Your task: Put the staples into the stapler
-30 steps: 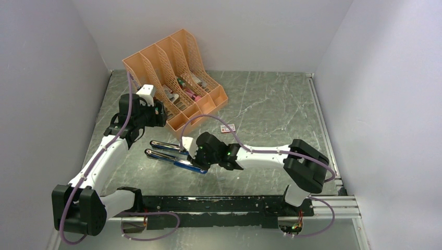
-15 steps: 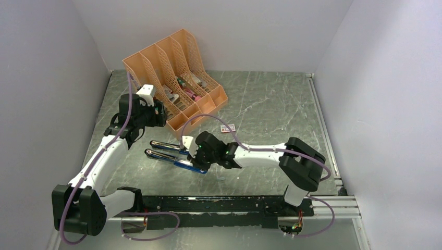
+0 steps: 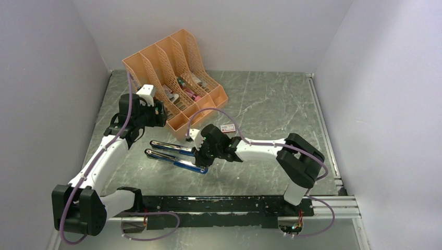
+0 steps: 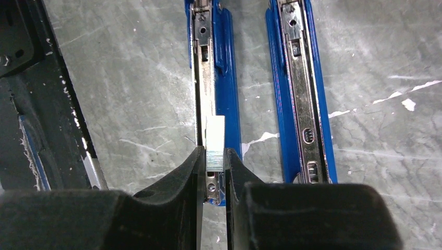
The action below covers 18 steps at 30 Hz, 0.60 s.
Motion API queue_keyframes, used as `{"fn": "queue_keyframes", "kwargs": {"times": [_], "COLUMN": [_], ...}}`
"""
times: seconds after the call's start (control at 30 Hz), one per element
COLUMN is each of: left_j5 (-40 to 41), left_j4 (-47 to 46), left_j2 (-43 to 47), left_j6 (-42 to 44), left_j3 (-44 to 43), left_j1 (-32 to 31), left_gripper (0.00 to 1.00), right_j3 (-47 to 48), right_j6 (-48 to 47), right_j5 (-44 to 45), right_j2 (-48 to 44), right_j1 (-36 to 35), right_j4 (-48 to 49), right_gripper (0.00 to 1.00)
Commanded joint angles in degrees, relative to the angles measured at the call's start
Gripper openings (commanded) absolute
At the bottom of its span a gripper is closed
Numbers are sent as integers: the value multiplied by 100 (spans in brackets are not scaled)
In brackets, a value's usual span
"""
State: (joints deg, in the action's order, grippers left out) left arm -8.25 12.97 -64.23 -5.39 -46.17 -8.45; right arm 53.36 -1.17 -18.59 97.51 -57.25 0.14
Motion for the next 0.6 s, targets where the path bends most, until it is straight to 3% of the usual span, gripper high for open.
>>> {"fn": "queue_keyframes", "kwargs": {"times": [0.0, 0.57], "left_j5": [-66, -65], "left_j4": [-14, -16], "left_j2": [-9, -11], "left_j6": [0, 0], "left_j3": [12, 10], "left_j1": [49, 45], "left_gripper": [75, 75], "right_j3": [180, 105], "right_j6": [161, 135], "right_j5": [-277, -115], "right_j2": [183, -252], "right_j1": [56, 63], "right_j4": [-43, 154], "right_gripper": [0, 0]}}
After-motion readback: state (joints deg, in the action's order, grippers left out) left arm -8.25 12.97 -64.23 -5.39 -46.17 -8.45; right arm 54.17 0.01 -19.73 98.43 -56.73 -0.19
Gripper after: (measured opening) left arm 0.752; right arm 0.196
